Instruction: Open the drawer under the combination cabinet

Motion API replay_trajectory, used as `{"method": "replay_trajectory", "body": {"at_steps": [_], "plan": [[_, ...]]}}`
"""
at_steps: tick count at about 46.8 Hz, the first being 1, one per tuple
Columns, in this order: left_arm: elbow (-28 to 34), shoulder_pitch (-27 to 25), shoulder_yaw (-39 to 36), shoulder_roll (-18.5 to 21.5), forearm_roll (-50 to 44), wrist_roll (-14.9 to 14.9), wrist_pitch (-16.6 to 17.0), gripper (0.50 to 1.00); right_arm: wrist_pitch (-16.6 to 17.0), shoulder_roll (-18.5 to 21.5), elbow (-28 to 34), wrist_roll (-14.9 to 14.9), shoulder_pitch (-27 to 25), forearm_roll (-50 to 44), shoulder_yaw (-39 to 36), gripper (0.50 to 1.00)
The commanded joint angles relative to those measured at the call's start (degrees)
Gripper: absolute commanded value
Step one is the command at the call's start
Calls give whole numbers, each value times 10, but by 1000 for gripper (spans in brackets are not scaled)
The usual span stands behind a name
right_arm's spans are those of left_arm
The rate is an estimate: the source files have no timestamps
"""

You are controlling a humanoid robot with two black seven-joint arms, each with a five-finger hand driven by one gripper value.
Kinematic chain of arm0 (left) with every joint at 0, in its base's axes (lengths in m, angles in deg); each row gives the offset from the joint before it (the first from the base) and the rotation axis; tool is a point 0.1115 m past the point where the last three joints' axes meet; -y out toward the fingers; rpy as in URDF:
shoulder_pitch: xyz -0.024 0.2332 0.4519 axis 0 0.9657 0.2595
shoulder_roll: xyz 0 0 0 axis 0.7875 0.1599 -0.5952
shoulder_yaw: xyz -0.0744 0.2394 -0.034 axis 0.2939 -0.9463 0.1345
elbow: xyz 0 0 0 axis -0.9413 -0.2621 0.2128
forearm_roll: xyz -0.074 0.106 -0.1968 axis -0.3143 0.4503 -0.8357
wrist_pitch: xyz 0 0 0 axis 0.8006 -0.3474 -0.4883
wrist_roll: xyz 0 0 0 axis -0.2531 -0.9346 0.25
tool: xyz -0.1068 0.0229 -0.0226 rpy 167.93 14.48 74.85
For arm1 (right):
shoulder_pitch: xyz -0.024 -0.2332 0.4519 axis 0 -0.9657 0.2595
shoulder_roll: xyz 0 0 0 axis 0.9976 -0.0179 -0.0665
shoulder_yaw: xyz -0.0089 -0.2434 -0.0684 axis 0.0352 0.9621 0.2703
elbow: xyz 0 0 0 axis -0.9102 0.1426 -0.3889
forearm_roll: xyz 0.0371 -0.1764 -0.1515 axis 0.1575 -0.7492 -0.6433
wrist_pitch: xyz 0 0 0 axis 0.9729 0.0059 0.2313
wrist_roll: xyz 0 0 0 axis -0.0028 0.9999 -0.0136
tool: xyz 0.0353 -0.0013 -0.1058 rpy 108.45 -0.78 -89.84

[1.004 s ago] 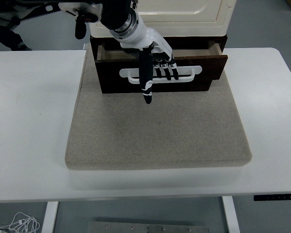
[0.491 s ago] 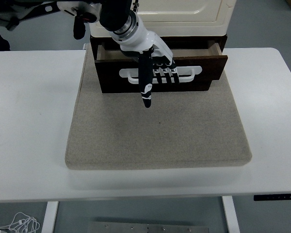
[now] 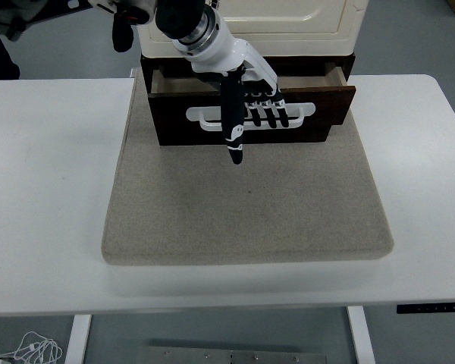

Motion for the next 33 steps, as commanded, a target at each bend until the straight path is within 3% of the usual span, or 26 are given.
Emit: {"method": "replay_trajectory", "body": {"at_steps": [1, 11, 21, 33], "plan": [[-5, 0, 14, 1, 0, 1, 0, 1000, 0, 0, 0, 0, 0, 0, 0, 926], [-17, 2, 35, 8, -1, 3, 9, 1000, 0, 0, 0, 0, 0, 0, 0, 926], [-31, 7, 121, 43, 0, 4, 9, 1000, 0, 0, 0, 0, 0, 0, 0, 926], [-187, 26, 312, 58, 8, 6, 9, 1000, 0, 0, 0, 0, 0, 0, 0, 926]]}}
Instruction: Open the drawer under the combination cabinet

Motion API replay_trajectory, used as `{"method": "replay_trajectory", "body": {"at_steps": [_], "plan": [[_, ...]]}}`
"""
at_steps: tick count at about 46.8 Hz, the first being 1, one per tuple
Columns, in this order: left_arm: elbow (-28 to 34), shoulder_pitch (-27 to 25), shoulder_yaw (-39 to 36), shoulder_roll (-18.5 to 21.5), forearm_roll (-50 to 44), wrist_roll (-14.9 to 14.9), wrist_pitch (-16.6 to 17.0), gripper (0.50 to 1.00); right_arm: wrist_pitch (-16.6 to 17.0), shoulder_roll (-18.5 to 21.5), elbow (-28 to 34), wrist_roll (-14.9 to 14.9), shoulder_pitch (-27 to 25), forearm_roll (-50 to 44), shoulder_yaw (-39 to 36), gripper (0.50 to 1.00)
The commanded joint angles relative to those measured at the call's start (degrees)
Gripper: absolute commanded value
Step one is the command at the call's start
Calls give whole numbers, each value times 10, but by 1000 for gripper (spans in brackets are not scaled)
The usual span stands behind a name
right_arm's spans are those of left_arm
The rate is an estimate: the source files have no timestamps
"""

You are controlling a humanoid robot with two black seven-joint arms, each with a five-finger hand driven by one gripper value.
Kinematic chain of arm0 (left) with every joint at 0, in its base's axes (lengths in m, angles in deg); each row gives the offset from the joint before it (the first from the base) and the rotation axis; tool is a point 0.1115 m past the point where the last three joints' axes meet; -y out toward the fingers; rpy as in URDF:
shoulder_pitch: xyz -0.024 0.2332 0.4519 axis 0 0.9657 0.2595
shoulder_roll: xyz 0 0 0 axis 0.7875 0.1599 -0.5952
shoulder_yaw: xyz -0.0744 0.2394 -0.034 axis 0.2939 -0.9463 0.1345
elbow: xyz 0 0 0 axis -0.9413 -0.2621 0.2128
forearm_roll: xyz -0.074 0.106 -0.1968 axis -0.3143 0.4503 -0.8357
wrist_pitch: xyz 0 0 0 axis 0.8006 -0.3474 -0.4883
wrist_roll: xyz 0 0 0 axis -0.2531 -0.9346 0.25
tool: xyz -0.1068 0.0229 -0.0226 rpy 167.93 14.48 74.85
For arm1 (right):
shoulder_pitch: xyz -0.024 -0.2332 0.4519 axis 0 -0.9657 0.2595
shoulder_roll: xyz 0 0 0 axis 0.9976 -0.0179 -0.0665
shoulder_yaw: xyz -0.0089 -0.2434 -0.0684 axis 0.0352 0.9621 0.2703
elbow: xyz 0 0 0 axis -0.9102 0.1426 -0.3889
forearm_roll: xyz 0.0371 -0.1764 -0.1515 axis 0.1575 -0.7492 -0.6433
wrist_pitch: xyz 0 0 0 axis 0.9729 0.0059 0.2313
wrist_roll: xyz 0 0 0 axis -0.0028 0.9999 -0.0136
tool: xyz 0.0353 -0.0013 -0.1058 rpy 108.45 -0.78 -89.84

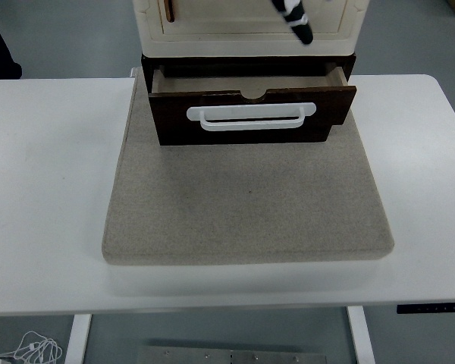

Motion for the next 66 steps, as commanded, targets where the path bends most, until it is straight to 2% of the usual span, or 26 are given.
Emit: {"method": "replay_trajectory", "body": {"at_steps": [1, 6, 12, 21, 25, 30, 37, 44, 55, 66], "plan": [[-67, 11, 65, 0, 7, 2, 1, 1000, 0, 0, 0, 0, 0, 0, 0, 926], [-143, 21, 140, 0, 7, 24, 2, 1000, 0, 0, 0, 0, 0, 0, 0, 926], [-242, 17, 200, 8, 6, 71, 2, 1000, 0, 0, 0, 0, 0, 0, 0, 926], [-377, 20, 233, 50, -3, 156, 4, 1000, 0, 0, 0, 0, 0, 0, 0, 926], [-420, 29, 245, 66, -13, 180, 24, 1000, 0, 0, 0, 0, 0, 0, 0, 926], [-447, 76, 249, 71, -39, 183, 70, 1000, 0, 0, 0, 0, 0, 0, 0, 926], [-448, 151, 249, 105, -110, 176, 127, 1000, 0, 0, 0, 0, 0, 0, 0, 926], [-448, 234, 249, 109, -207, 166, 177, 1000, 0, 0, 0, 0, 0, 0, 0, 926], [-442, 345, 249, 100, -311, 159, 186, 1000, 0, 0, 0, 0, 0, 0, 0, 926], [-441, 437, 293, 42, -333, 160, 187, 1000, 0, 0, 0, 0, 0, 0, 1, 926]]}}
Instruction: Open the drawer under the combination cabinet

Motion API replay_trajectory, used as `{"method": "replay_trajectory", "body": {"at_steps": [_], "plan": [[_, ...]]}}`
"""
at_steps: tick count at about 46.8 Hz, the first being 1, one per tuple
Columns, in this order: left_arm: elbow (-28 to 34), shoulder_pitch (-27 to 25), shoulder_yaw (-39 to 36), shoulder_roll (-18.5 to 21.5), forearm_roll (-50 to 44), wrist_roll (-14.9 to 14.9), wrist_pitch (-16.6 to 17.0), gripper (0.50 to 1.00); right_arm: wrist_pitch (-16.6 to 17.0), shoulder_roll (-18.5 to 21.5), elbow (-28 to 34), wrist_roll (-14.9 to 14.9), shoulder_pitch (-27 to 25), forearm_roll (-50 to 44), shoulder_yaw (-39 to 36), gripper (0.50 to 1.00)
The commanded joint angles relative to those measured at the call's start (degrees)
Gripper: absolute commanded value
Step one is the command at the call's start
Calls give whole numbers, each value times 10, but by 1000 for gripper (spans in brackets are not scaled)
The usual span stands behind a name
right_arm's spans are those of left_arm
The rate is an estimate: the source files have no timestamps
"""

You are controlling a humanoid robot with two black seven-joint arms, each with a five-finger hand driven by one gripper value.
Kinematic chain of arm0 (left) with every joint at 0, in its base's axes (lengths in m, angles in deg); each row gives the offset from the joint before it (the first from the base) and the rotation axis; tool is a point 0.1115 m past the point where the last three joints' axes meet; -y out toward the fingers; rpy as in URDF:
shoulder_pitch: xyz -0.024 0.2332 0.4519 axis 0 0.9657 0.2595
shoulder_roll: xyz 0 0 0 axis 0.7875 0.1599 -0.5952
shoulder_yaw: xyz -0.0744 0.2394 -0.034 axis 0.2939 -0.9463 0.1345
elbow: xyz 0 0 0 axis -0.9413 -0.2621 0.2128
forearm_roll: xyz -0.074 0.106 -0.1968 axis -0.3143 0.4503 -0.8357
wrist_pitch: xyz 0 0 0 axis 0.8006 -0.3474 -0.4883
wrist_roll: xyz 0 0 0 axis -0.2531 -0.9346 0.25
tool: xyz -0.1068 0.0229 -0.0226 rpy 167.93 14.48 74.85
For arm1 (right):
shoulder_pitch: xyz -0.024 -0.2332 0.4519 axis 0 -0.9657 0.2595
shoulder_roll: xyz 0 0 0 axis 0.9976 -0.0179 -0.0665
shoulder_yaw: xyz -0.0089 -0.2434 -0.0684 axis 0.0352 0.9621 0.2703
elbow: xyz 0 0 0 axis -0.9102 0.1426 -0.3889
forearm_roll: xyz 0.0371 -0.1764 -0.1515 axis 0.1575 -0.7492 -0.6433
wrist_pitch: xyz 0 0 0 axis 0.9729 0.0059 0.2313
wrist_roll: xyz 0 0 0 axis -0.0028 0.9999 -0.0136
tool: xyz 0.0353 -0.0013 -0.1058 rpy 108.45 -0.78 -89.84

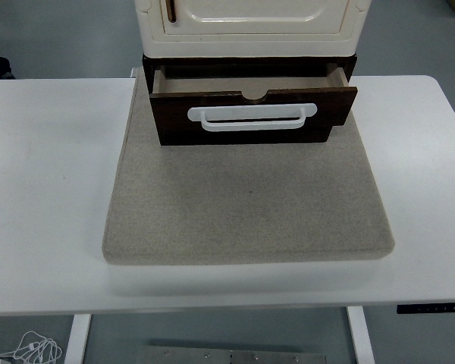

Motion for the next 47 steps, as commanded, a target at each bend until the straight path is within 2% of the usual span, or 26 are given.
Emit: {"method": "replay_trajectory", "body": {"at_steps": [1, 7, 16, 18, 23, 29, 37, 47], "plan": [[1, 33, 24, -19, -1, 1, 0, 1000, 0, 0, 0, 0, 0, 0, 1, 926], [-1, 79, 66, -51, 1, 7, 1, 1000, 0, 0, 0, 0, 0, 0, 1, 926], [1, 129, 73, -83, -2, 21, -10, 1000, 0, 0, 0, 0, -3, -1, 1, 926], [1, 137, 78, -84, -2, 31, -18, 1000, -1, 0, 0, 0, -4, 0, 0, 926], [2, 156, 110, -98, 0, 50, -64, 1000, -1, 0, 0, -2, -4, 0, -1, 926], [1, 160, 123, -125, 1, 66, -84, 1000, -1, 0, 0, -3, -3, 0, -2, 926], [1, 157, 133, -158, 0, 87, -84, 1000, 0, 0, 0, -4, -3, 1, -2, 926], [3, 145, 151, -181, 2, 93, -85, 1000, 0, 0, 0, -4, -3, 0, -1, 926]]}}
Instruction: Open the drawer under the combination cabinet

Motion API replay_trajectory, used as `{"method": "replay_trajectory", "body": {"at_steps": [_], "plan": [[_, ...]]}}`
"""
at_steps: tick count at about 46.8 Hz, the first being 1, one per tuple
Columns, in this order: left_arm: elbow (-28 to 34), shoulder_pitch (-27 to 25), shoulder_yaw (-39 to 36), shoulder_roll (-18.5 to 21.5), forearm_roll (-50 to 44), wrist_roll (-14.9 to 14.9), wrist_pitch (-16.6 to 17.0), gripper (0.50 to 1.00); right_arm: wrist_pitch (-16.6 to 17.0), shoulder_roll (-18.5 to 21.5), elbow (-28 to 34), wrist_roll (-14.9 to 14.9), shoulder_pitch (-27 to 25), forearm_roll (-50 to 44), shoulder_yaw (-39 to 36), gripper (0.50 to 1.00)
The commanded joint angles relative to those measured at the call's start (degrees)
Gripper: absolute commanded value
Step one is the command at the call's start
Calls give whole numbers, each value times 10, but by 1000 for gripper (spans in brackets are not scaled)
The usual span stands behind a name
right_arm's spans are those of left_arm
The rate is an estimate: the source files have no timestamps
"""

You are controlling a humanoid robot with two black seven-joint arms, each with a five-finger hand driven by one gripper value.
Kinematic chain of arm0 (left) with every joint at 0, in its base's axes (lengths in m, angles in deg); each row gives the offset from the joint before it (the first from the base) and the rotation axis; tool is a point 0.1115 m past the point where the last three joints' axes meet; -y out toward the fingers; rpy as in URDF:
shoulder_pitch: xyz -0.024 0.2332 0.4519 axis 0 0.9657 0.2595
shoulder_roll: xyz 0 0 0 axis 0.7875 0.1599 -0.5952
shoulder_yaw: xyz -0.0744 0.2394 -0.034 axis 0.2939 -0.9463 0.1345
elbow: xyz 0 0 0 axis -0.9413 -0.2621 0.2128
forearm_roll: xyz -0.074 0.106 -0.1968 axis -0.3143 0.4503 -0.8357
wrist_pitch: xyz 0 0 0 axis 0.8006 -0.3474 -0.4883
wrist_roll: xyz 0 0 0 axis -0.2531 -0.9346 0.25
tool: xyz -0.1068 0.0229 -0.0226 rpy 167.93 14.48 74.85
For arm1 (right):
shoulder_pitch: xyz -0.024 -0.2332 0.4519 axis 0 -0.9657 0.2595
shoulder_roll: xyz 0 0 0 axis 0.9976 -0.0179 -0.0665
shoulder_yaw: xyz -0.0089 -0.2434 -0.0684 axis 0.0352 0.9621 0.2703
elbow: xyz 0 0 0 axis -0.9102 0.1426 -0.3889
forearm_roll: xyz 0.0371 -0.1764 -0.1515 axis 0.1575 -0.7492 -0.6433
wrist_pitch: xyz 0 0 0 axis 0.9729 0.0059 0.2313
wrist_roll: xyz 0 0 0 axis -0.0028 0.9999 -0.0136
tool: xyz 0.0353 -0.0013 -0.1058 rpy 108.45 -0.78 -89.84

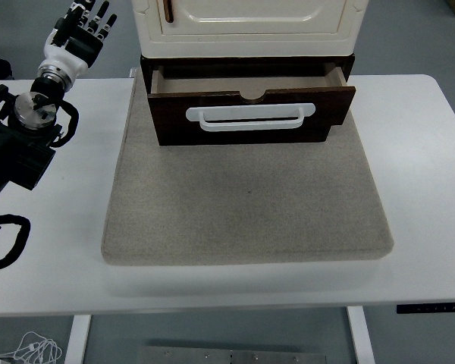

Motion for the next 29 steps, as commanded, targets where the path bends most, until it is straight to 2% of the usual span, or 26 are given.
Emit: {"method": "replay_trajectory", "body": {"at_steps": [1, 29], "plan": [[0, -10, 1, -3, 1, 5, 0, 1000, 0, 0, 0, 0, 0, 0, 0, 926], [0, -21, 25, -3, 2, 9, -2, 1000, 0, 0, 0, 1, -1, 1, -2, 926]]}}
